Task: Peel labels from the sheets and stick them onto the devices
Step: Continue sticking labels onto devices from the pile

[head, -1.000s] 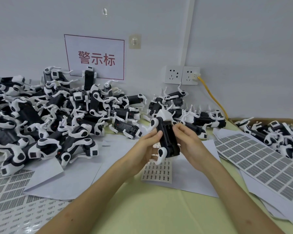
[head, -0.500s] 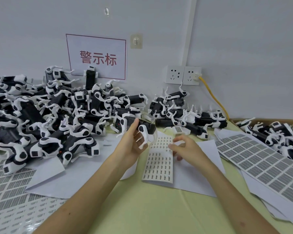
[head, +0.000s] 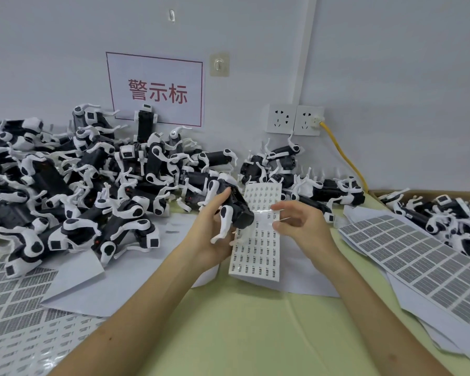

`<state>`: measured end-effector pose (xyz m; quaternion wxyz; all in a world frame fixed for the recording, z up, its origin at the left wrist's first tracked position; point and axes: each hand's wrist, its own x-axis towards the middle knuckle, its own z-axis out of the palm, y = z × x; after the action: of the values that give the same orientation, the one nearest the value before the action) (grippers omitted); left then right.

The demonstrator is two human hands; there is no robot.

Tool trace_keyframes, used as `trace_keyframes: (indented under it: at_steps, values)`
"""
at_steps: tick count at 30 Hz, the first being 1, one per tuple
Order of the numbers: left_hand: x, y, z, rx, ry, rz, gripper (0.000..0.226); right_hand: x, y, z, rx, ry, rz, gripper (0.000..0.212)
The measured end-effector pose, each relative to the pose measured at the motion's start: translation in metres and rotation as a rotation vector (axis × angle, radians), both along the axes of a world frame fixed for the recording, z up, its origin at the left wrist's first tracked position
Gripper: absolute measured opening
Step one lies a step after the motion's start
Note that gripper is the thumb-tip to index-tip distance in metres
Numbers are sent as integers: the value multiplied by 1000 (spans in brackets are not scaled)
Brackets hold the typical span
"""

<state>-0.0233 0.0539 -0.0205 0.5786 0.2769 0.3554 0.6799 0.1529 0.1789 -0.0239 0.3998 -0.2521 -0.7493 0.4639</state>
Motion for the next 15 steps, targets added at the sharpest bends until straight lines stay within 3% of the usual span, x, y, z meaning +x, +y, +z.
trace_keyframes:
  at_steps: [6,15]
  values:
    - [1,1,-1,21,13,-125,42,-2,-1,-2,110,-40,-19,30]
    - [8,-2,3,-8,129,-35,34,-3,-3,-1,83,-40,-11,27]
